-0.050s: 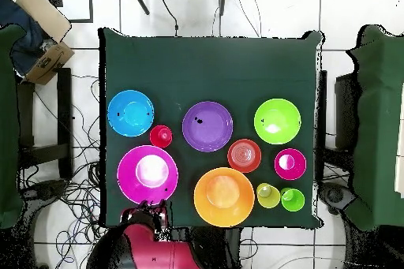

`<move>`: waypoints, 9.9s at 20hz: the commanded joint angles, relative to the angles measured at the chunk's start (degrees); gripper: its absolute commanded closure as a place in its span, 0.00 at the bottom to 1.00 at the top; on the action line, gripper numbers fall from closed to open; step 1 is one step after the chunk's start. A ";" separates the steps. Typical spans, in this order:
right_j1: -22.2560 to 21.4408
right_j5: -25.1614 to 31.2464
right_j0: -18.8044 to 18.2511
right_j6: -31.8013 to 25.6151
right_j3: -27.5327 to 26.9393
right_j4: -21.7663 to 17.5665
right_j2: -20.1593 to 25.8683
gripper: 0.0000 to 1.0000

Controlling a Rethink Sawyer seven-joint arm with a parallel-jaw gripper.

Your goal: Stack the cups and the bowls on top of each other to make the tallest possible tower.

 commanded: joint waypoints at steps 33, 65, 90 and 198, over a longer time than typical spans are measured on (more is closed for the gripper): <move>11.75 4.47 12.58 20.64 -5.17 6.83 -0.55 0.00; 13.31 4.35 18.38 24.08 -6.50 9.27 -6.53 0.00; 13.76 3.64 19.35 24.01 -7.01 8.94 -7.84 0.00; 28.75 9.32 -23.91 12.62 -27.29 -25.76 14.29 0.00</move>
